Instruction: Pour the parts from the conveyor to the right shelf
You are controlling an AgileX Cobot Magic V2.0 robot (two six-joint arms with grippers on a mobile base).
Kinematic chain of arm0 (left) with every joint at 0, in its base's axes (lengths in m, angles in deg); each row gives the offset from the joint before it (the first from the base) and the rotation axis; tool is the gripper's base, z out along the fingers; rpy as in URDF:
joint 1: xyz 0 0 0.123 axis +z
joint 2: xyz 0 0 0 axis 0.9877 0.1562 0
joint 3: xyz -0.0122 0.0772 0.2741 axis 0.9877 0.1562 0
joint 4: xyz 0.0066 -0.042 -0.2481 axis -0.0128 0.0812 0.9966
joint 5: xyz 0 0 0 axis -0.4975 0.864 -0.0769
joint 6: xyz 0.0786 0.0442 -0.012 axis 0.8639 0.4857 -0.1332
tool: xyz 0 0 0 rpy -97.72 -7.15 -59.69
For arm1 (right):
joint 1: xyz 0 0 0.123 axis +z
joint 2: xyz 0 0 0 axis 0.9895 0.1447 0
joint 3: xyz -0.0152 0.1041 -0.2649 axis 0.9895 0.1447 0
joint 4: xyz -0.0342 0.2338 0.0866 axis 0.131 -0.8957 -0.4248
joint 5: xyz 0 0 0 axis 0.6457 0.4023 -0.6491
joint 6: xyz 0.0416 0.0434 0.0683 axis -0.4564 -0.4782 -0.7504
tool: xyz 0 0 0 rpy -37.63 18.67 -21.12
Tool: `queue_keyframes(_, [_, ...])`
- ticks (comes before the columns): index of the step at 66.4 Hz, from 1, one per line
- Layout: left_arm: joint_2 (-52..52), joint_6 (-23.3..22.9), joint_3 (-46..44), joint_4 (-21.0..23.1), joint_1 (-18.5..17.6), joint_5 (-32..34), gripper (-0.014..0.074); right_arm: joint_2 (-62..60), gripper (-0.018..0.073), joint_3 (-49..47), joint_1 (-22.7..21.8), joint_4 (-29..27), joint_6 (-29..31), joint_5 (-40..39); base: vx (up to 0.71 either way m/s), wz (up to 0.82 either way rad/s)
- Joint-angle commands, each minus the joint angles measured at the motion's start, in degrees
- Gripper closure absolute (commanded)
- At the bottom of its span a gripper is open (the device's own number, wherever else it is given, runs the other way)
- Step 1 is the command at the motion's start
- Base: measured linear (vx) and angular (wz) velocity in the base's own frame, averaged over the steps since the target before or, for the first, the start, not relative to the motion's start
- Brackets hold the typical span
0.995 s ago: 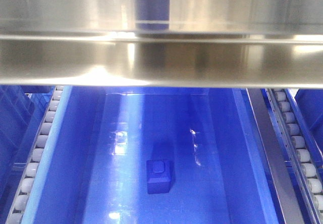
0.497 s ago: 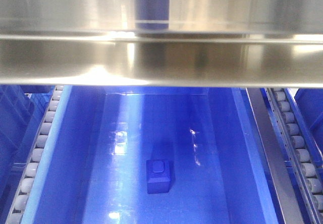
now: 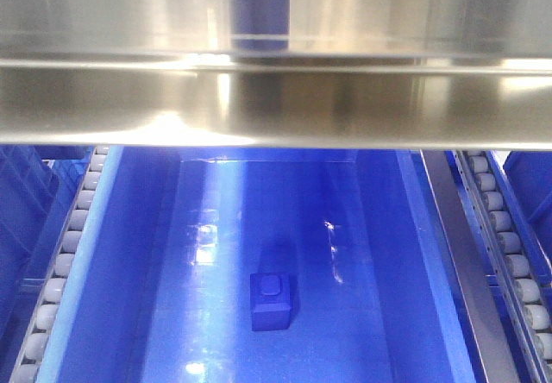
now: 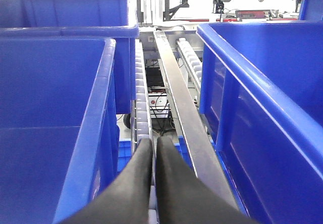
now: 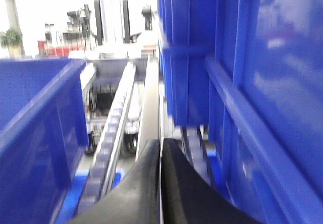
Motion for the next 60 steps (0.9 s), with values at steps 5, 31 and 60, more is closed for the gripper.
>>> queue_keyframes(5, [-0.68,-0.44,-1.11,0.35,-0.26,4.51,0.0603,-0.45,0.0568,0.46,-0.04,0.16,-0.08,-5.10,0.00,0.00])
queue_keyframes(31, [-0.68,-0.44,-1.11,0.35,-0.26,4.51,0.0603,-0.45,0.0568,0.46,-0.04,0.16,-0.08,-4.98,0.00,0.00])
queue_keyframes(60, [-0.68,-0.44,-1.11,0.35,-0.26,4.51,0.0603,-0.45,0.0568,0.46,-0.04,0.16,-0.02,-4.99,0.00,0.00])
